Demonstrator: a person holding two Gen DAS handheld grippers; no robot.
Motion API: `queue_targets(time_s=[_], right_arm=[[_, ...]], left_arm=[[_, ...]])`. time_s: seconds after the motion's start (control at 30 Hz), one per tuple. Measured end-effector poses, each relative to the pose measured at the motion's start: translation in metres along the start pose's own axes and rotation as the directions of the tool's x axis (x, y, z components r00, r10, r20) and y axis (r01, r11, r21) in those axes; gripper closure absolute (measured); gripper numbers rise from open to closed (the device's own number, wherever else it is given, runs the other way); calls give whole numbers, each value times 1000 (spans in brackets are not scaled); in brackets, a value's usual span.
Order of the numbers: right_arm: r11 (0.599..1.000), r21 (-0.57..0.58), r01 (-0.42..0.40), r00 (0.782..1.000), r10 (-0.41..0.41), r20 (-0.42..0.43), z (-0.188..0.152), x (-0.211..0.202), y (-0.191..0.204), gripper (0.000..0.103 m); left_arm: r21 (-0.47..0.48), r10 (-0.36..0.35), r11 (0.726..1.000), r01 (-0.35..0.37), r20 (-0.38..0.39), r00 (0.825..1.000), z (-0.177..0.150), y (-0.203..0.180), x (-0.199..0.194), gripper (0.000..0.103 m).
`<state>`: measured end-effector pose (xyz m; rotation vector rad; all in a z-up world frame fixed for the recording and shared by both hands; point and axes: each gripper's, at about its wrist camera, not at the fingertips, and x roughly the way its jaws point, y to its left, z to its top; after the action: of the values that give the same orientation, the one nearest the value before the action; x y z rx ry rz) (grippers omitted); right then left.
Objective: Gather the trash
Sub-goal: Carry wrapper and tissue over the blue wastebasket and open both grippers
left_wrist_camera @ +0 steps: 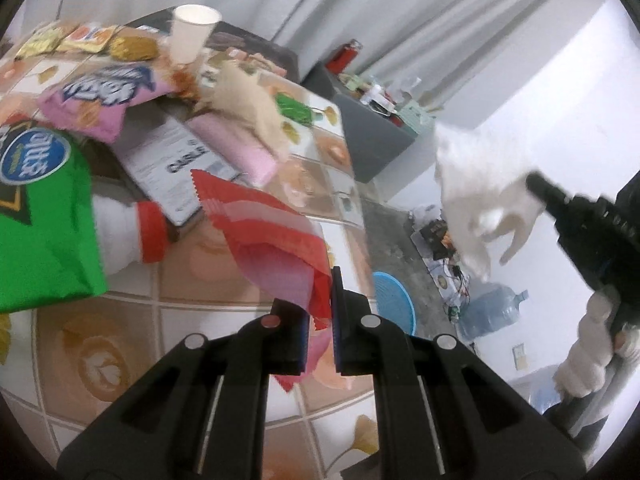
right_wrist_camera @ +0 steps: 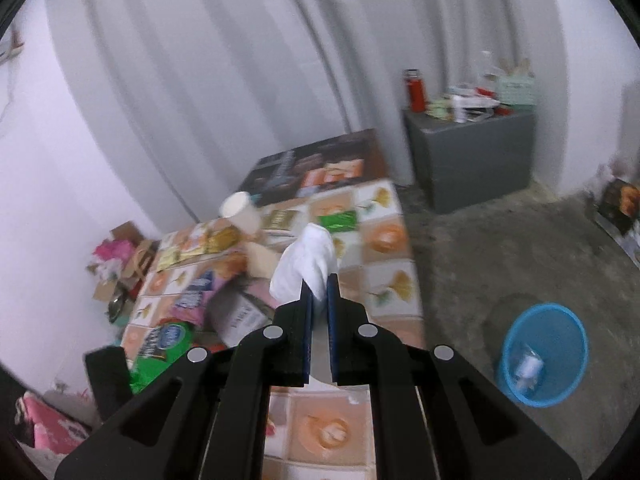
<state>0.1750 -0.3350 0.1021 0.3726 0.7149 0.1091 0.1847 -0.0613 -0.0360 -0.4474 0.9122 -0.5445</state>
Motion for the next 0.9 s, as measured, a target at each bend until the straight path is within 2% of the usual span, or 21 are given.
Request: queue_targets(time_s=[0.2, 0.3, 0.4, 0.47, 0.6, 0.7, 0.8, 0.83, 0.87, 0.9], right_arm=[[988, 129, 83, 996, -87, 28, -18, -31, -60, 96], [973, 189, 132, 989, -142, 39, -27, -46, -92, 96], [951, 249, 184, 980, -198, 32, -37, -56, -125, 96], [934, 275, 229, 970, -243, 20, -43, -58, -145, 96], [888, 327, 323, 942, -334, -24, -57, -52, -190, 96], [857, 373, 354, 932, -357, -63, -65, -38, -224, 96], [815, 446, 370, 926, -359, -112, -75, -19, -272, 96], [807, 459, 372, 926, -359, -120, -78, -15, -281, 96], [793, 478, 377, 924, -358, -133, -81, -7, -297, 96], [779, 492, 387, 920, -364, -147, -83, 0, -310, 96]], left_arm=[[112, -47, 992, 52, -42, 998, 3, -40, 17, 96], [195, -82, 976, 102, -107, 991, 3, -73, 33, 96], [290, -94, 946, 143, -176, 980, 1, -110, 56, 96], [374, -73, 913, 160, -238, 968, -6, -139, 80, 96], [460, -57, 857, 233, -365, 929, -25, -188, 131, 95], [491, -38, 822, 289, -460, 887, -42, -218, 177, 95], [515, 11, 793, 325, -546, 838, -57, -240, 229, 95], [519, 33, 782, 346, -589, 807, -62, -248, 250, 95], [525, 57, 774, 355, -615, 786, -66, -254, 269, 96], [533, 73, 769, 354, -624, 778, -69, -261, 283, 95]])
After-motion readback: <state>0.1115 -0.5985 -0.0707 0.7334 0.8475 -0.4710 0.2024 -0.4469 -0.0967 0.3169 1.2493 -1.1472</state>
